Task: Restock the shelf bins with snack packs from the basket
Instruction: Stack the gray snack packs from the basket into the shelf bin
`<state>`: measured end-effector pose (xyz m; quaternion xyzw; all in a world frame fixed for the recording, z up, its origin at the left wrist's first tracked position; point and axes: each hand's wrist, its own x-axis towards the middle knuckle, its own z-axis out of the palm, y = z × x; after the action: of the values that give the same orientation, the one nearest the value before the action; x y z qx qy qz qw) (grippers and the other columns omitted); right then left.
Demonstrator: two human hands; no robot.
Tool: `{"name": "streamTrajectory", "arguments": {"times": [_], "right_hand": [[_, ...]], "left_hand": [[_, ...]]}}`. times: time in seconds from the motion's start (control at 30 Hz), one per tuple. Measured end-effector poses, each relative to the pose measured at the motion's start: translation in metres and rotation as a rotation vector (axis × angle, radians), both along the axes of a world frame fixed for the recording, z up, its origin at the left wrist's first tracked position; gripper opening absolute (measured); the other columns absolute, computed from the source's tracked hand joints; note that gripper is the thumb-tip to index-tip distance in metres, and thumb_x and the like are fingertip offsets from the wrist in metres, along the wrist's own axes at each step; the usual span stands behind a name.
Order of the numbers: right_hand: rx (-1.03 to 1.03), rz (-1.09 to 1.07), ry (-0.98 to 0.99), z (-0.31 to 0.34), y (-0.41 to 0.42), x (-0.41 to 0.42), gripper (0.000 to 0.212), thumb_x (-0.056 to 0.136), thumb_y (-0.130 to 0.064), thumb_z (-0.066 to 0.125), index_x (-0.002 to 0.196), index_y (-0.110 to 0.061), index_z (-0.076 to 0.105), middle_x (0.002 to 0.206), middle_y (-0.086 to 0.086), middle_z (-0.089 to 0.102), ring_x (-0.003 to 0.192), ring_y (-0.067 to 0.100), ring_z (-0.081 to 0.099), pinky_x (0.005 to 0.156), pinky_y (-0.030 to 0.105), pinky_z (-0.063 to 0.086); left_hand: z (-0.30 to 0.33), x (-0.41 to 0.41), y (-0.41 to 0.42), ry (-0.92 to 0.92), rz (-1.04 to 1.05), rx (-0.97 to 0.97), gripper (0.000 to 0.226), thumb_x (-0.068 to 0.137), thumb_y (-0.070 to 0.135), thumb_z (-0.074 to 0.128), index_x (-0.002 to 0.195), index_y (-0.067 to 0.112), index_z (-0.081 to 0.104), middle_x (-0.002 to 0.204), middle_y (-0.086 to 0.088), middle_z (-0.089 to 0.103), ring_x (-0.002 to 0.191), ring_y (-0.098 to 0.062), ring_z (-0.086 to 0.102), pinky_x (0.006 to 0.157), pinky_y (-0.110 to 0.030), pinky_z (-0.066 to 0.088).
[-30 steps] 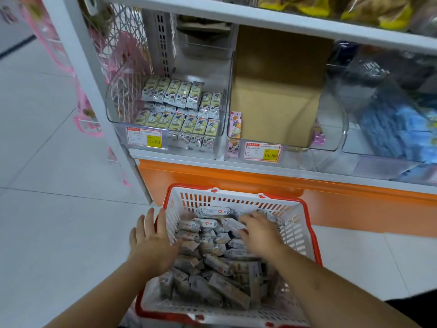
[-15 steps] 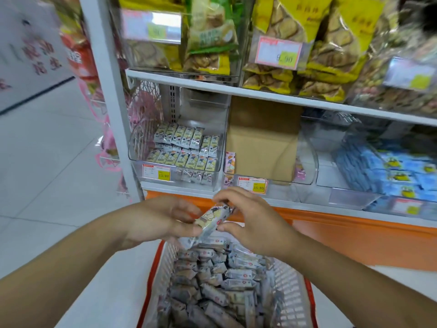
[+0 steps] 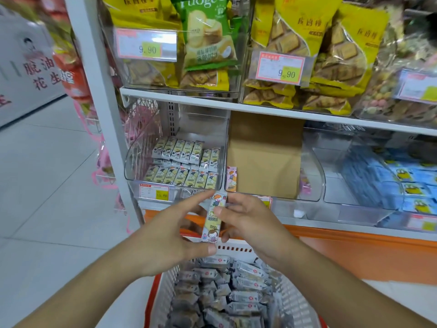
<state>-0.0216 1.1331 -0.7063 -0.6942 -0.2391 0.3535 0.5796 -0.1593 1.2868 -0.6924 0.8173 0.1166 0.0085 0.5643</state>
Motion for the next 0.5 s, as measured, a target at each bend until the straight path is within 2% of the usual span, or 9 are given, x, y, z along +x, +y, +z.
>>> {"name": "streamTrajectory", "arguments": {"times": [0.13, 0.23, 0.3, 0.37, 0.43, 0.5], "right_hand": [[-0.081, -0.005, -0.046, -0.001, 0.011, 0.002, 0.064, 0.102, -0.028, 0.070, 0.157, -0.013, 0.043, 0.110, -0.007, 0.074, 0.066, 0.022, 0.067, 0.078, 0.040, 0.061], [-0.116, 0.020, -0.125, -0.001, 0.021, 0.009, 0.054, 0.103, -0.038, 0.066, 0.152, -0.021, 0.050, 0.123, -0.014, 0.071, 0.076, 0.028, 0.076, 0.092, 0.054, 0.061], [-0.103, 0.008, -0.168, 0.002, 0.029, 0.018, 0.050, 0.104, -0.039, 0.064, 0.149, -0.026, 0.050, 0.117, -0.015, 0.073, 0.083, 0.025, 0.076, 0.095, 0.057, 0.058], [-0.128, 0.001, -0.336, 0.007, 0.034, 0.030, 0.048, 0.104, -0.036, 0.063, 0.149, -0.033, 0.047, 0.115, -0.019, 0.069, 0.099, 0.011, 0.071, 0.098, 0.049, 0.057], [-0.206, -0.010, -0.633, 0.010, 0.033, 0.045, 0.054, 0.104, -0.031, 0.060, 0.154, -0.033, 0.040, 0.135, -0.019, 0.058, 0.120, 0.002, 0.058, 0.108, 0.034, 0.050], [-0.281, 0.033, -0.947, 0.010, 0.033, 0.061, 0.063, 0.103, -0.028, 0.058, 0.160, -0.029, 0.032, 0.157, -0.015, 0.038, 0.144, 0.004, 0.034, 0.120, 0.020, 0.025]], "left_hand": [[0.004, 0.009, 0.012, 0.002, -0.005, 0.095, 0.102, 0.071, 0.023, 0.095, 0.142, 0.069, 0.038, 0.118, 0.025, 0.054, 0.098, -0.010, 0.068, 0.081, -0.030, 0.061], [0.003, 0.020, 0.023, 0.003, 0.018, 0.188, 0.099, 0.066, 0.028, 0.098, 0.139, 0.067, 0.043, 0.123, 0.020, 0.056, 0.102, -0.003, 0.067, 0.086, -0.030, 0.061], [0.001, 0.029, 0.033, -0.012, 0.048, 0.191, 0.096, 0.063, 0.022, 0.099, 0.134, 0.064, 0.049, 0.119, 0.015, 0.060, 0.100, -0.004, 0.068, 0.085, -0.031, 0.061], [0.001, 0.042, 0.048, -0.032, 0.083, 0.196, 0.094, 0.061, 0.015, 0.100, 0.131, 0.058, 0.054, 0.114, 0.013, 0.061, 0.093, -0.009, 0.070, 0.082, -0.035, 0.063], [0.003, 0.061, 0.066, -0.029, 0.120, 0.261, 0.094, 0.060, 0.017, 0.101, 0.133, 0.055, 0.054, 0.113, 0.015, 0.061, 0.088, -0.007, 0.070, 0.082, -0.036, 0.062], [0.005, 0.086, 0.089, -0.013, 0.155, 0.314, 0.094, 0.061, 0.024, 0.100, 0.136, 0.054, 0.051, 0.114, 0.016, 0.060, 0.086, -0.002, 0.068, 0.082, -0.036, 0.062]]}}
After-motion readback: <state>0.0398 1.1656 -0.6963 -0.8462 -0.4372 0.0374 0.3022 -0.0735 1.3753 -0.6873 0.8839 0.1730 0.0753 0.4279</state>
